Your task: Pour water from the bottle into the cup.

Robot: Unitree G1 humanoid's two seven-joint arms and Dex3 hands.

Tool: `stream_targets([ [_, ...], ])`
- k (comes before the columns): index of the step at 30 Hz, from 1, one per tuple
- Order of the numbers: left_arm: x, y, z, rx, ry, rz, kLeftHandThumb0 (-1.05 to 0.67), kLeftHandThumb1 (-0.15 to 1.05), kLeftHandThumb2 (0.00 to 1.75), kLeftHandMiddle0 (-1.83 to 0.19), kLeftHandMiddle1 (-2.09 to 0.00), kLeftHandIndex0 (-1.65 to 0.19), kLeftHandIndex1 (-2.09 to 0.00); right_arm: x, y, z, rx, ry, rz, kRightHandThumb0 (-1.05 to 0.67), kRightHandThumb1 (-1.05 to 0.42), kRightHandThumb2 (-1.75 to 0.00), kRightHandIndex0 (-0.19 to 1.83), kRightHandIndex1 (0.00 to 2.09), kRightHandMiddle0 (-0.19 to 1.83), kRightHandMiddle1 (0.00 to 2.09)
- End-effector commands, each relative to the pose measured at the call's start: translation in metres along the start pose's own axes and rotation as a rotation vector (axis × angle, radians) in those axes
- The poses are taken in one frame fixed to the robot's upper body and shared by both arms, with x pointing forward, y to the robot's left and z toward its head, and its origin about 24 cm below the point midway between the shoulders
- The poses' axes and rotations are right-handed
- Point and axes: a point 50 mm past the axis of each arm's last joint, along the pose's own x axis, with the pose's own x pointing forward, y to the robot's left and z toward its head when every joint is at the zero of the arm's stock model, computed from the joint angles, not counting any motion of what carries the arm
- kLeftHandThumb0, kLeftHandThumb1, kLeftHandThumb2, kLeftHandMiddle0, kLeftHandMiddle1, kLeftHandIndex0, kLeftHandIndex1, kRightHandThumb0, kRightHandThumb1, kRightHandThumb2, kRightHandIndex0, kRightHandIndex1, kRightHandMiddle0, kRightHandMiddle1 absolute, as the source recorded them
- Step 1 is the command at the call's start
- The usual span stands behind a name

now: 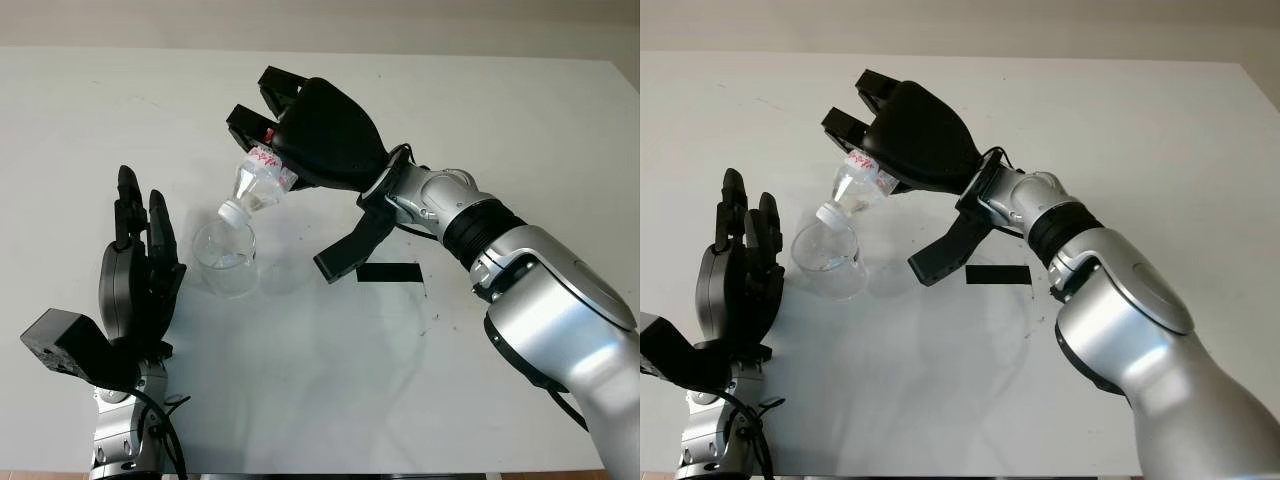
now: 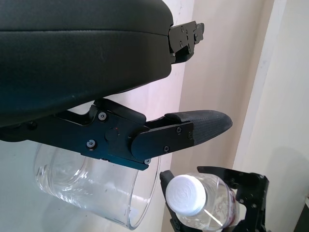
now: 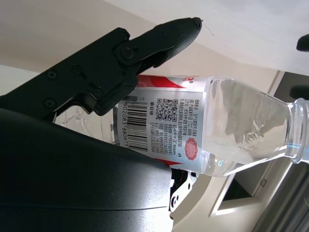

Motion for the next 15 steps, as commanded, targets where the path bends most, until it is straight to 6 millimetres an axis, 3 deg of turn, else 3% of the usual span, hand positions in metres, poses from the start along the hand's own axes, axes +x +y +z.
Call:
stream_targets([
  [1,-0.0044,0.0005,-0.0073,-0.011,0.025,0.011,-0.7,1.05,0.6,0.15,-0.05,0.19,-0.01,0.0106,-0.0101,-0.0039,-0.003,-0.017,-0.048,-0.48,-1.05,-0.17,1.25,2.09,0.63,2.09],
  [7,-0.0038,0.0009,-0.0071,-0.014,0.024,0.005,-0.7,1.05,0.6,0.16,-0.05,0.19,0.0,0.01,-0.0117,-0.0027,0.006,-0.021,-0.089,-0.48,-1.05,-0.14,1.23,2.09,0.6,2.09],
  [12,-0.0035,0.0015,-0.0072,-0.008,0.027,0.008,-0.7,1.05,0.59,0.16,-0.05,0.19,0.0,0.0077,-0.0118,-0.0041,0.034,0.021,-0.119,-0.48,-1.05,-0.2,1.24,2.09,0.77,2.09],
  [15,-0.0035,0.0009,-0.0074,-0.009,0.025,0.008,-0.7,1.05,0.59,0.16,-0.06,0.19,-0.01,0.0023,-0.0103,-0.0067,0.274,0.174,-0.111,-0.44,-1.05,-0.26,1.23,2.09,0.84,2.09],
])
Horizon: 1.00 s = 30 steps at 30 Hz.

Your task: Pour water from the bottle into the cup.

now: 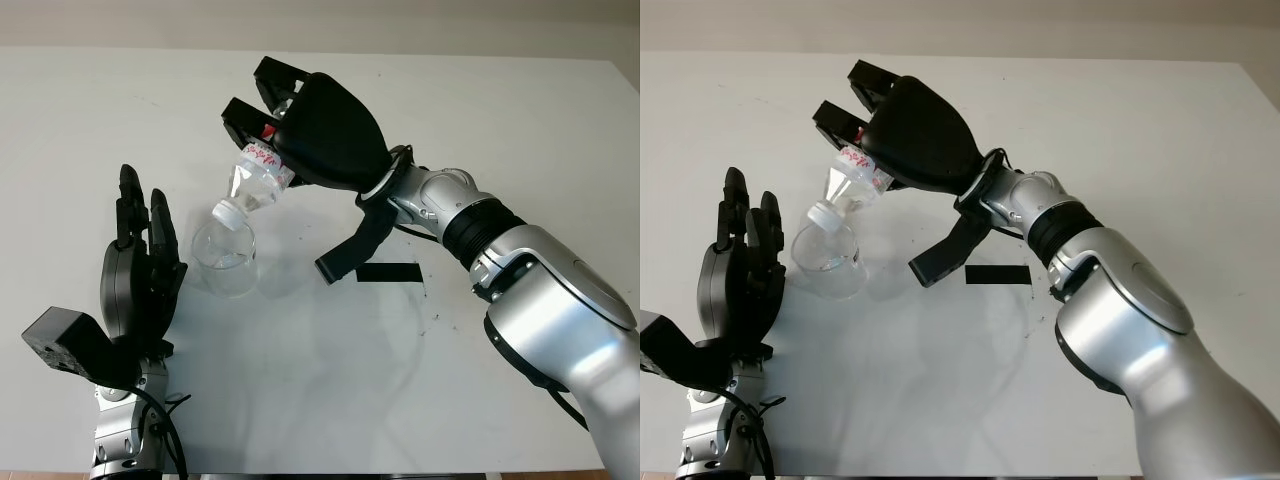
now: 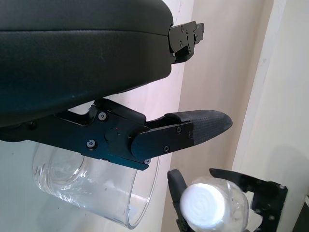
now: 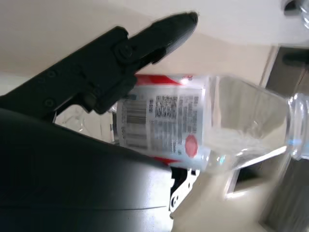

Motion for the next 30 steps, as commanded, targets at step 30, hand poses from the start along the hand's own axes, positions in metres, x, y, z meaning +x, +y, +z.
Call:
stream_targets([
  [30,-0.009,0.002,-0.011,-0.033,0.039,0.013,-0.67,1.05,0.62,0.17,-0.05,0.19,0.0,-0.135,-0.001,-0.024,1.627,1.114,0.04,-0.38,-1.05,-0.47,1.46,2.09,1.08,2.09],
])
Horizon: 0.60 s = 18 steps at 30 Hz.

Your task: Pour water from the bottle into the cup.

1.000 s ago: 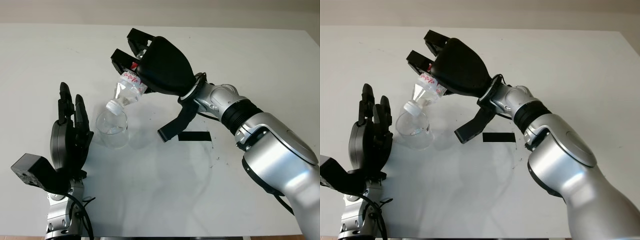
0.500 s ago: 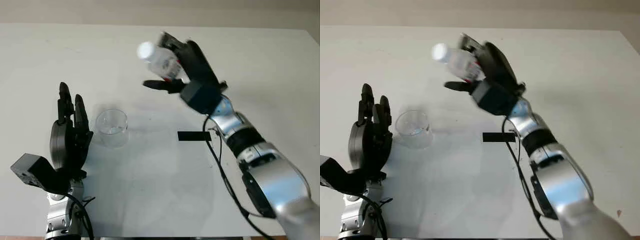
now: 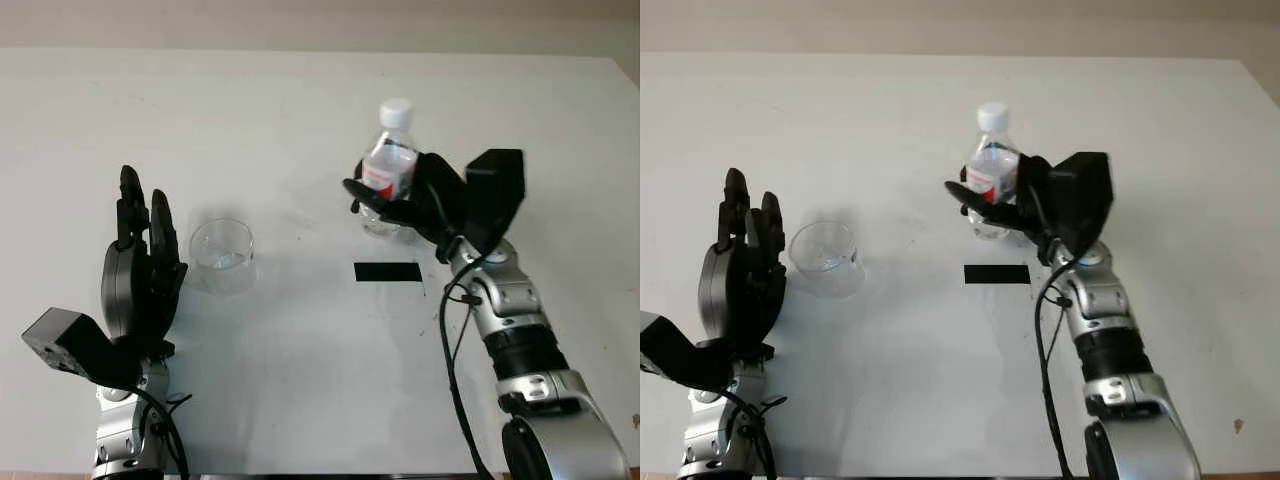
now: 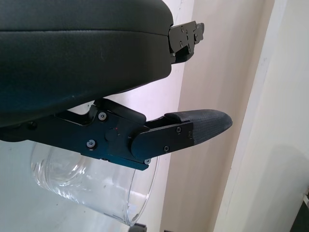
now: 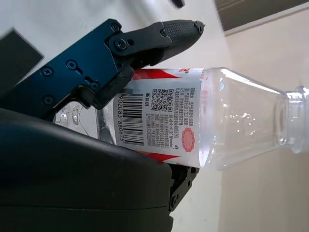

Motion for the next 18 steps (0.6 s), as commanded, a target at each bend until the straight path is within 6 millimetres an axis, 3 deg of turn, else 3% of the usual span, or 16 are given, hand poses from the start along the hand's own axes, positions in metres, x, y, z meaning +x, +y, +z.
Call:
stream_targets([
  [1,-0.008,0.003,-0.01,-0.011,0.039,0.017,-0.67,1.05,0.62,0.17,-0.05,0.19,0.0,-0.006,-0.004,0.01,0.032,-0.023,0.007,-0.38,-1.05,-0.47,1.44,2.09,1.02,2.09],
  [4,-0.009,0.003,-0.01,-0.009,0.041,0.017,-0.67,1.05,0.62,0.17,-0.05,0.19,0.0,-0.012,-0.005,0.014,0.073,-0.022,0.009,-0.37,-1.05,-0.47,1.4,2.09,0.92,2.09],
  [10,-0.01,0.004,-0.009,-0.007,0.042,0.025,-0.67,1.05,0.62,0.16,-0.06,0.19,0.0,-0.019,-0.004,0.016,0.082,-0.025,0.004,-0.37,-1.05,-0.48,1.43,2.09,1.05,2.09],
  [18,-0.011,0.007,-0.006,0.014,0.034,0.017,-0.68,1.05,0.62,0.17,-0.05,0.19,0.0,-0.027,0.004,0.009,-0.031,-0.01,-0.035,-0.38,-1.05,-0.48,1.42,2.09,1.03,2.09],
])
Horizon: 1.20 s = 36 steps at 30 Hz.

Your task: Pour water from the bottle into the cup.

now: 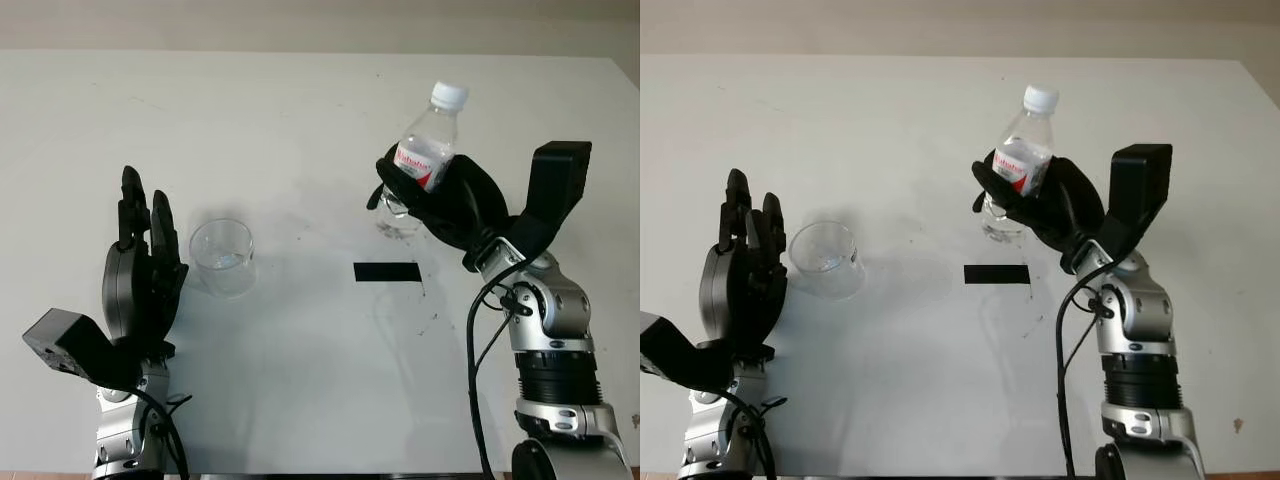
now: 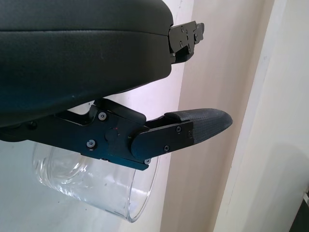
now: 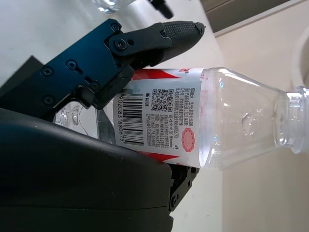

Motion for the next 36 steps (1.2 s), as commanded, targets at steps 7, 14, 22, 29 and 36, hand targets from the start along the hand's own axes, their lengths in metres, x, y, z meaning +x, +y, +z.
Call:
stream_targets([
  [7,-0.008,0.007,-0.006,0.013,0.032,0.027,-0.69,1.05,0.61,0.15,-0.06,0.19,-0.02,-0.007,0.01,-0.012,-0.074,0.001,-0.003,-0.37,-1.05,-0.5,1.47,2.09,1.12,2.09],
  [14,-0.007,0.007,-0.005,0.004,0.025,0.018,-0.68,1.05,0.62,0.17,-0.05,0.19,-0.01,-0.013,0.011,-0.027,-0.055,0.043,-0.007,-0.38,-1.05,-0.51,1.47,2.09,1.12,2.09],
  [22,-0.005,0.007,-0.004,0.004,0.026,0.016,-0.67,1.05,0.62,0.16,-0.06,0.19,-0.01,-0.016,0.012,-0.04,-0.004,0.066,-0.002,-0.41,-1.05,-0.49,1.45,2.09,1.09,2.09],
  [29,-0.004,0.009,-0.003,0.001,0.025,0.011,-0.66,1.05,0.63,0.17,-0.05,0.19,0.0,-0.014,0.012,-0.05,0.01,0.065,0.001,-0.42,-1.05,-0.5,1.44,2.09,1.06,2.09],
  [36,-0.004,0.011,-0.002,0.008,0.021,0.002,-0.65,1.05,0.64,0.19,-0.05,0.19,0.0,-0.015,0.012,-0.056,-0.067,0.024,0.042,-0.49,-1.05,-0.41,1.2,2.09,0.9,2.09],
])
